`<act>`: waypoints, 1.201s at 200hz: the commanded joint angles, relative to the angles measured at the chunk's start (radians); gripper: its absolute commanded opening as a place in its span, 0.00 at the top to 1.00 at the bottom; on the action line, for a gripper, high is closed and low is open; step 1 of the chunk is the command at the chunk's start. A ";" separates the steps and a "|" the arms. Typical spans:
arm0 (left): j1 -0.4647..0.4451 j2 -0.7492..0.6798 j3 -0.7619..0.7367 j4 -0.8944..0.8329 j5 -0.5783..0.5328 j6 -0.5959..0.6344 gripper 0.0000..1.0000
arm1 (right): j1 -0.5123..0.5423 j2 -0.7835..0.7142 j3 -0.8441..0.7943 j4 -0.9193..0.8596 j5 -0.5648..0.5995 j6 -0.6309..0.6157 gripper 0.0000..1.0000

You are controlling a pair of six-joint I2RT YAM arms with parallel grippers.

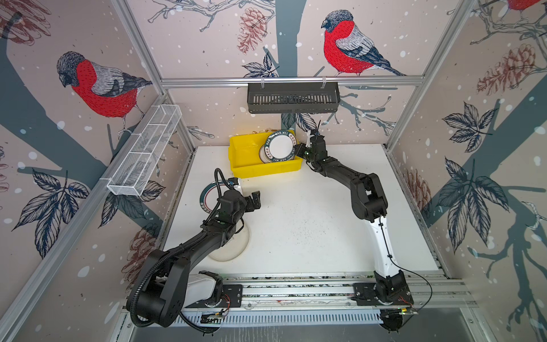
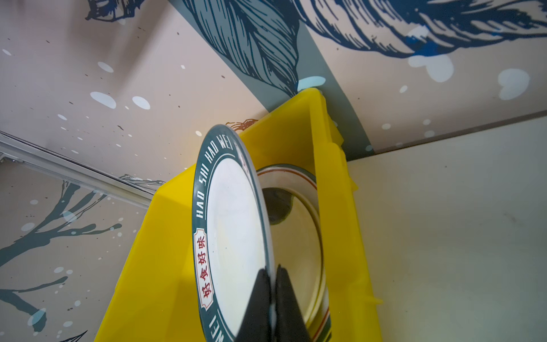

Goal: Place the plates into the plastic bin on the countertop
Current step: 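Lower the green-rimmed plate into the yellow bin and open the right gripper, then withdraw the right gripper from the bin back over the table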

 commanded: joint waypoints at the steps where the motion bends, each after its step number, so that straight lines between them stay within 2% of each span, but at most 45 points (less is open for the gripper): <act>1: -0.001 0.000 0.001 0.055 -0.004 0.007 0.02 | 0.007 0.002 0.014 0.006 0.034 -0.031 0.76; 25: -0.001 -0.001 0.002 0.053 -0.003 0.007 0.02 | 0.009 -0.003 0.023 -0.016 0.035 -0.053 0.54; 39: -0.001 -0.001 0.003 0.054 0.000 0.007 0.02 | 0.013 -0.005 0.051 -0.078 0.065 -0.054 0.45; 60: -0.001 -0.006 0.002 0.052 0.001 0.004 0.02 | 0.015 -0.017 0.105 -0.164 0.056 -0.072 0.38; 97: -0.001 -0.011 -0.003 0.061 0.013 -0.004 0.02 | 0.031 -0.107 0.123 -0.314 0.180 -0.136 0.31; 151: -0.001 -0.009 -0.009 0.079 0.049 -0.050 0.02 | 0.085 -0.399 -0.169 -0.298 0.354 -0.141 0.28; 172: 0.000 -0.017 -0.034 0.125 0.074 -0.098 0.02 | 0.096 -0.524 -0.333 -0.256 0.373 -0.113 0.28; 193: 0.000 -0.030 -0.018 0.094 0.089 -0.104 0.02 | 0.112 -0.650 -0.481 -0.228 0.391 -0.113 0.28; 204: 0.000 -0.041 -0.013 0.077 0.083 -0.107 0.02 | 0.123 -0.712 -0.549 -0.230 0.415 -0.111 0.20; 240: -0.003 -0.054 -0.021 0.076 0.078 -0.126 0.02 | 0.158 -0.930 -0.727 -0.282 0.432 -0.102 0.14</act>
